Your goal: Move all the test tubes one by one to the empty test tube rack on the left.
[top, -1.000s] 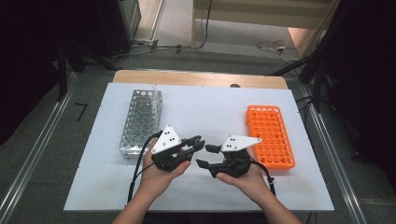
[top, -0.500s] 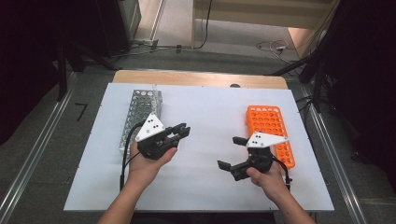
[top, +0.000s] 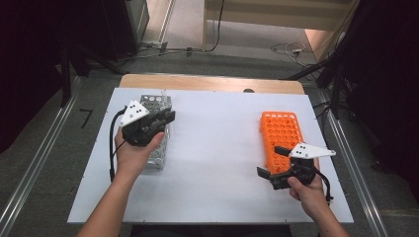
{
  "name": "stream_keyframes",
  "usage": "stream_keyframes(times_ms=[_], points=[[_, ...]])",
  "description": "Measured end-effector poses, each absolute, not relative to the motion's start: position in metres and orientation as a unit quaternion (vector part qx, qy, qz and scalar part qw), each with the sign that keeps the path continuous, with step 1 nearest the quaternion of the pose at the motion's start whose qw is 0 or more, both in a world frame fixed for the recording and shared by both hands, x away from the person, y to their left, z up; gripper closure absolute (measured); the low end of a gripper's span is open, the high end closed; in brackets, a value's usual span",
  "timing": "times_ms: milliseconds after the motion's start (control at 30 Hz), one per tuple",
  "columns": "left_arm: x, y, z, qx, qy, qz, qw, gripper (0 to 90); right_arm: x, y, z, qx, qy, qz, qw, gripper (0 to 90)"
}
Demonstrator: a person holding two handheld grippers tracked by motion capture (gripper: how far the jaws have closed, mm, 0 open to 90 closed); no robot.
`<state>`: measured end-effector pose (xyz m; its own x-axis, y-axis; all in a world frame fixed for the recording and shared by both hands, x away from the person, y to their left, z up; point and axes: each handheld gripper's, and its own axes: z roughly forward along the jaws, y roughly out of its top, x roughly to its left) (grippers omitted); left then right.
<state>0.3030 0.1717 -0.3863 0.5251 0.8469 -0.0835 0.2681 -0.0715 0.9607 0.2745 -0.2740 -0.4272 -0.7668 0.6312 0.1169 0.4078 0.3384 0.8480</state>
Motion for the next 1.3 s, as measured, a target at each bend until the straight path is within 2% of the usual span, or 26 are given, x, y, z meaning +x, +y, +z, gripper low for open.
stream_keyframes(times_ms=[333, 667, 1300], points=[[0.334, 0.192, -0.4, 0.657, 0.446, 0.289, 0.535, 75.1, 0.272, -0.306, -0.438, 0.349, 0.807, 0.459, 0.129, 0.0], [0.35, 0.194, -0.411, 0.645, 0.462, 0.31, 0.524, 75.1, 0.272, -0.309, -0.438, 0.349, 0.805, 0.462, 0.128, 0.0], [0.35, 0.192, -0.424, 0.68, 0.491, 0.262, 0.478, 73.7, 0.275, -0.312, -0.441, 0.357, 0.803, 0.458, 0.131, 0.0]])
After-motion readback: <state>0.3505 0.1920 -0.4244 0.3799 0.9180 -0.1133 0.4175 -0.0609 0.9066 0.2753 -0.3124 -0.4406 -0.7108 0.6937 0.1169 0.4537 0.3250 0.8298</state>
